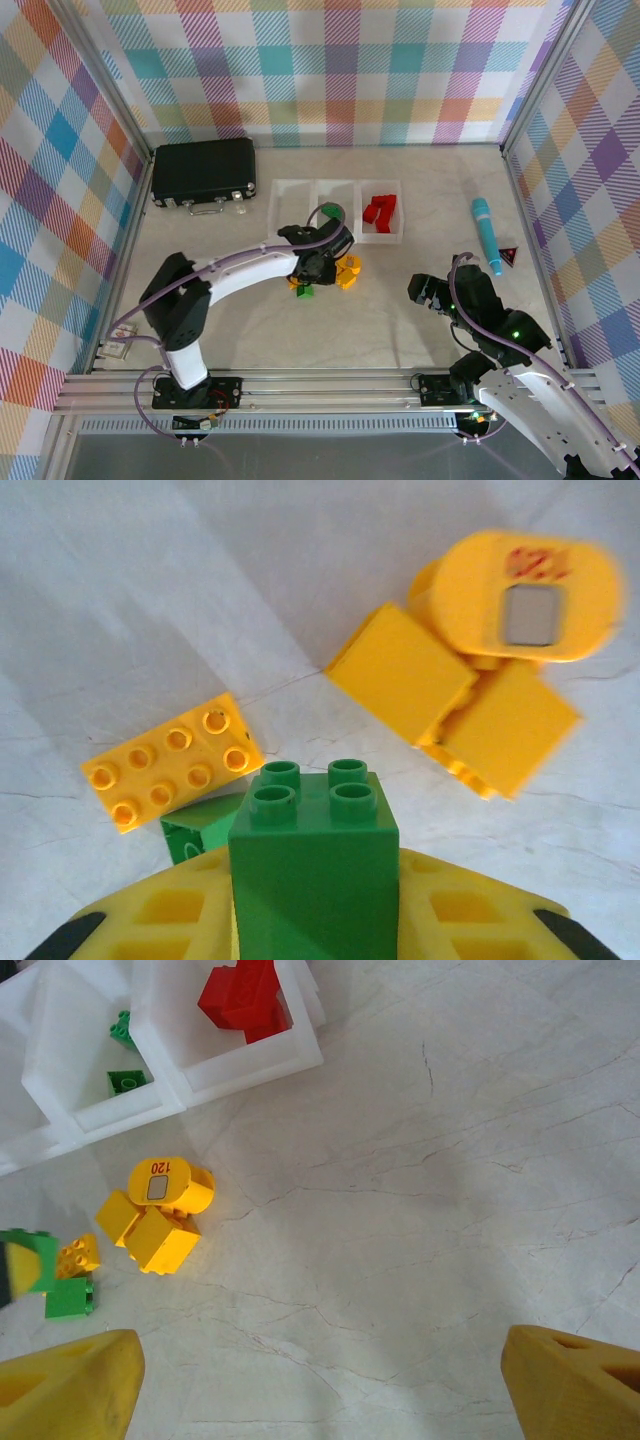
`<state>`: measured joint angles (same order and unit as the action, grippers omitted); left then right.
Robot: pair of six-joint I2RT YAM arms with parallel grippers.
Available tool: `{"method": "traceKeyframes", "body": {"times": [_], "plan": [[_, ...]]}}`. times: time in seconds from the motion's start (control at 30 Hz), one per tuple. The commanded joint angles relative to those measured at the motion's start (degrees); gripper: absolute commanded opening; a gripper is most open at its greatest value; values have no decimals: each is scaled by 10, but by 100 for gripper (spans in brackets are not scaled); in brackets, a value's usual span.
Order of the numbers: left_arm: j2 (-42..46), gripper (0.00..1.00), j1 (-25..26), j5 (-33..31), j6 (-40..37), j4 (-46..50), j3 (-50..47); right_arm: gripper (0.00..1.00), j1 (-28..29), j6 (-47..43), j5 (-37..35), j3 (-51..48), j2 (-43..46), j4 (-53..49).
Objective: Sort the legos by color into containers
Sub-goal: Pick up the lego from the center of the table, then place the lego in the container.
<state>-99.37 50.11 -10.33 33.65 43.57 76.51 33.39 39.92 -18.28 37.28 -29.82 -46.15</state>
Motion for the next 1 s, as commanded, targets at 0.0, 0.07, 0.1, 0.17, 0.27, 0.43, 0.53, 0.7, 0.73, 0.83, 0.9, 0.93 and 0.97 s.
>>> {"method": "traceKeyframes", "body": {"times": [0.0, 0.07, 0.1, 0.17, 0.27, 0.43, 0.53, 0.7, 0.73, 0.83, 0.9, 0.93, 0.97], "plan": [[36, 28, -6, -1, -35, 12, 22, 92, -2, 5, -11, 8, -5, 5], [37, 29, -13, -5, -52, 7, 46, 92, -2, 4, -11, 10, -11, 7], [32, 29, -20, -8, -62, 5, 61, 92, -2, 4, -11, 12, -14, 7], [15, 29, -37, -10, -78, 7, 96, 92, -2, 5, -9, 17, -20, 6], [-20, 29, -62, 2, -110, -23, 139, 92, -1, 8, -5, 23, -24, 5], [-100, 28, -96, 9, -135, -73, 210, 92, -2, 16, 8, 27, -21, 2], [-148, 28, -105, 17, -144, -93, 253, 92, -2, 19, 6, 32, -19, -8], [-226, 28, -109, 21, -146, -103, 321, 92, -2, 18, 2, 46, -13, -22], [-240, 28, -111, 16, -145, -102, 333, 92, -2, 18, 1, 48, -13, -25], [-265, 28, -118, 8, -140, -104, 353, 92, -2, 17, -2, 53, -11, -36], [-273, 29, -122, 11, -139, -114, 355, 92, -2, 15, -4, 54, -9, -43], [-277, 29, -124, 12, -140, -117, 355, 92, -2, 15, -5, 53, -7, -45], [-280, 30, -126, 15, -140, -122, 356, 92, -2, 15, -6, 52, -5, -46]]}}
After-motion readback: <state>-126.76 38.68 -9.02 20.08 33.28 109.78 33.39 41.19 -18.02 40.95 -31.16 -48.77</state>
